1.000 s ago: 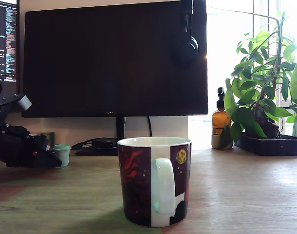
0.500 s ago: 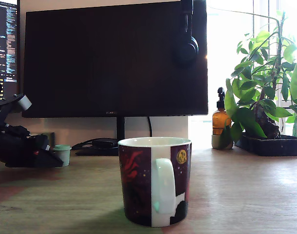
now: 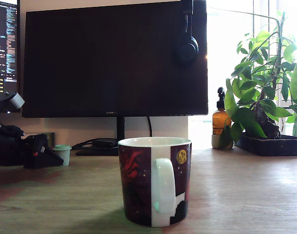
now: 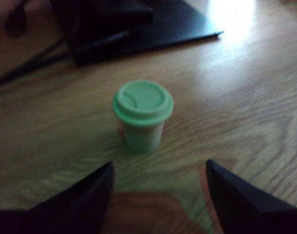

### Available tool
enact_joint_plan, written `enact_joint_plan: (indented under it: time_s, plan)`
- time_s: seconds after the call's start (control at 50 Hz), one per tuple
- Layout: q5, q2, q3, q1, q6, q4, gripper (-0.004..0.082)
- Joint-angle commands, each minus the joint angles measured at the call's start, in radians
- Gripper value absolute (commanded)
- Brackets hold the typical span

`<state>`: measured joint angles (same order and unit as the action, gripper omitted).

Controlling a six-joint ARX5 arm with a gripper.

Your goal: Pick up the coffee capsules from the table one by one and drop them inside the nearest coffee cup

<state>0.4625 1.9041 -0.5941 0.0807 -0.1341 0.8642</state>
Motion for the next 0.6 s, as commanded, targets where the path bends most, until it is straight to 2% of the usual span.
enact_joint_plan:
  time_s: [0.0,0.42,0.58]
  plan:
    - [0.000,-0.015,0.014,0.002,0.004,0.023,0.0556]
    - [-0.052,-0.011,0.007,0.027,0.004,0.077,0.0557]
    - [-0.053,0.002,-0.014,0.027,0.006,0.076,0.0557]
